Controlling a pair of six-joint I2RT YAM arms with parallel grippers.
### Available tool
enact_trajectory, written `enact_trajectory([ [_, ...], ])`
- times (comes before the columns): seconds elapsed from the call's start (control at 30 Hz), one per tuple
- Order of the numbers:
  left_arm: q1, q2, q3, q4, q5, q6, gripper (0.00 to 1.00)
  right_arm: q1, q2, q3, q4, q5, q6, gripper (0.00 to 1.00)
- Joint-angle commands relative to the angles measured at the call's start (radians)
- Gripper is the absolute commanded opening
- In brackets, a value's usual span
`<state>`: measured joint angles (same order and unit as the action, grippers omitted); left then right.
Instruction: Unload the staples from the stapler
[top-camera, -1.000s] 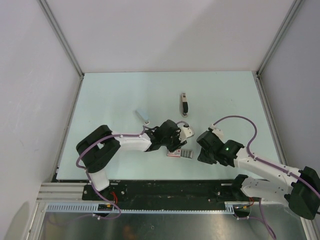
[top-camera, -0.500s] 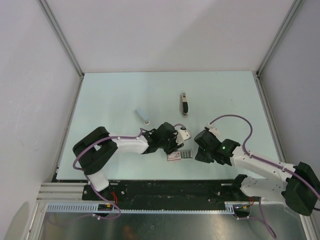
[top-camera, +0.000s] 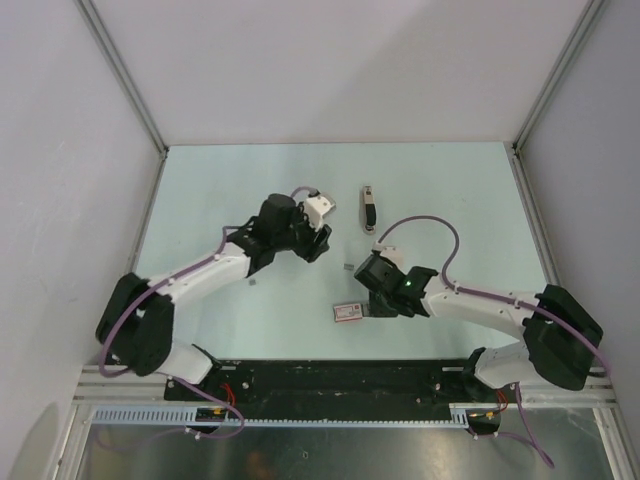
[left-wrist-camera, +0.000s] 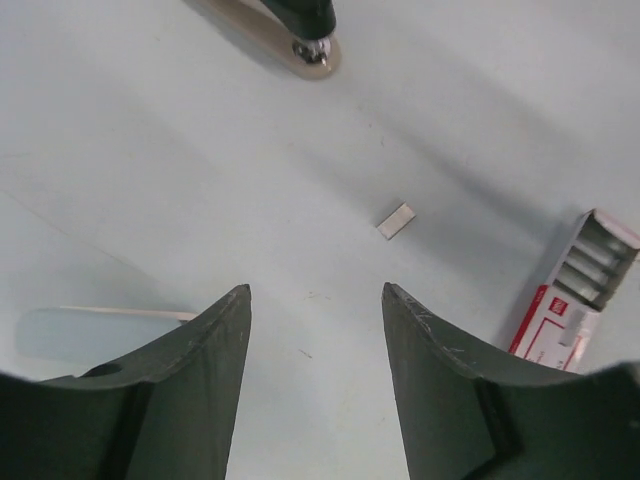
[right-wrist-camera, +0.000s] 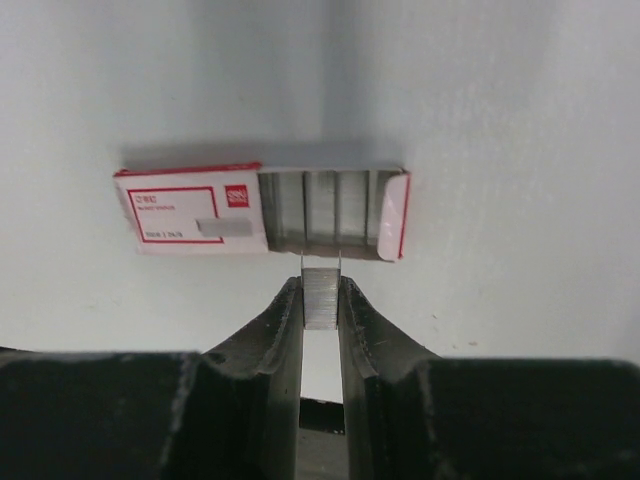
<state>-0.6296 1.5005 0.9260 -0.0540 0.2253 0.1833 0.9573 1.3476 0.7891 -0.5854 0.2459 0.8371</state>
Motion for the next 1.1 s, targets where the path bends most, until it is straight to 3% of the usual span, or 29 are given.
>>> enact_trajectory([
  [0.0, 0.033, -0.104, 0.022, -0.064, 0.107, -0.026, 0.6, 0.012, 0.054, 0.068, 0.035, 0.04, -0.048, 0.12],
  [0.43, 0.058, -0.112, 0.01, -0.084, 0.134, -0.044, 0.61, 0.023, 0.164, 0.106, 0.058, 0.029, -0.061, 0.12],
  [1.07, 0.057, -0.109, 0.014, -0.085, 0.129, -0.046, 0.6, 0.028, 0.199, 0.121, 0.054, 0.025, -0.072, 0.14],
])
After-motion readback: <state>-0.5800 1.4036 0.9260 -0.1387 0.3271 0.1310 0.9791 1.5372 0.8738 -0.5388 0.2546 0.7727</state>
